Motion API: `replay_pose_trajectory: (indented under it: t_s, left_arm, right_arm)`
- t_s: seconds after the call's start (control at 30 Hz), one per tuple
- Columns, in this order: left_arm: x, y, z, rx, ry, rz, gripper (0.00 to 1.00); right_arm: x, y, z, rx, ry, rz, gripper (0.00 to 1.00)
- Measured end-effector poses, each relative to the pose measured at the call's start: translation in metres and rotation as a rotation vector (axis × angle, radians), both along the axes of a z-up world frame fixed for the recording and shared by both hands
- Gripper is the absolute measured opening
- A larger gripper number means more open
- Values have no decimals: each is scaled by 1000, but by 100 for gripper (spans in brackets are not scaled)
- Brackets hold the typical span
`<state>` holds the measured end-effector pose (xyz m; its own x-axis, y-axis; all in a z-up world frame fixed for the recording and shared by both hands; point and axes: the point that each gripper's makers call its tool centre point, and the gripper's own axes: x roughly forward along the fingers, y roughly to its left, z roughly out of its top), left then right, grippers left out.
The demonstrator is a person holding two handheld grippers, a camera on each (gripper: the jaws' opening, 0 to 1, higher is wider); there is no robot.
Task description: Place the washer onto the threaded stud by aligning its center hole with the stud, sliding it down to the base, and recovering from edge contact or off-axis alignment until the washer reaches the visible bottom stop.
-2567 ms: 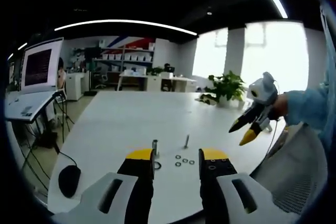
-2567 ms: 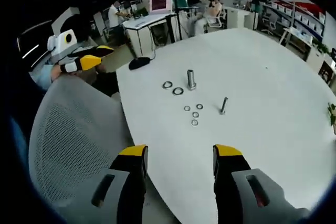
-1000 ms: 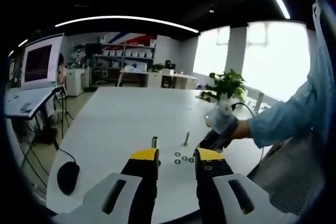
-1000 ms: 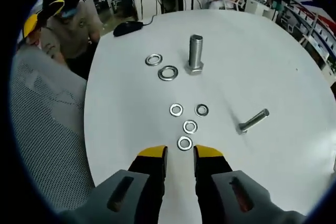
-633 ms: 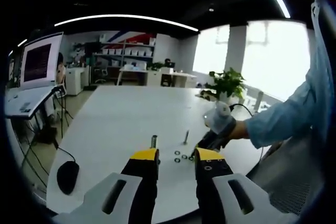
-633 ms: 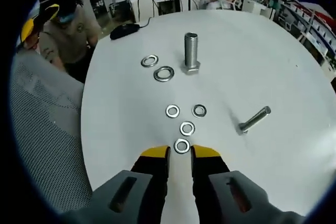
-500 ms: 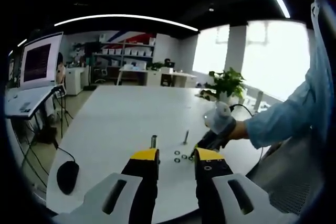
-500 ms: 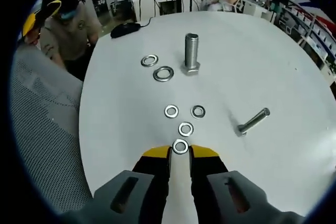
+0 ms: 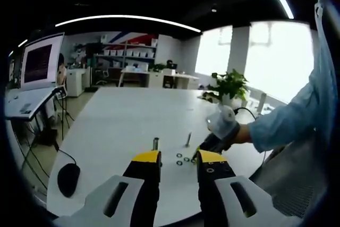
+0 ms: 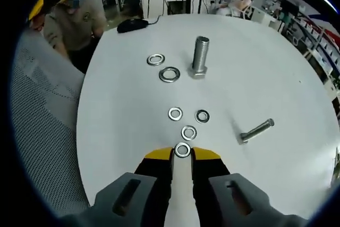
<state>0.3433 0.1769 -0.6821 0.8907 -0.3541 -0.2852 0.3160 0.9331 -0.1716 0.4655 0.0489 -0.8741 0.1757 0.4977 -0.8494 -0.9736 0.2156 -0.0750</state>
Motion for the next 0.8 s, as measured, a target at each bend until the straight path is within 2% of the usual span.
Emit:
replay_pose_trajectory:
  t_s: [0.2, 0.37, 0.4, 0.6, 0.8]
  left_arm:
    - [0, 0, 0, 0, 0, -1, 25]
    - [0, 0, 0, 0, -1, -1, 25]
    - [0, 0, 1, 0, -1, -1, 25]
    - [0, 0, 1, -1, -3, 0, 25]
    - [0, 0, 1, -1, -3, 0, 25]
  right_arm:
    - [2, -4, 3, -9, -27, 12, 15]
    - [8, -5, 13, 4, -59, 10, 15]
    - [12, -7, 18, -6, -93, 25, 15]
    - [23, -8, 35, -23, -197, 68, 15]
    - [41, -7, 58, 39, -253, 12, 15]
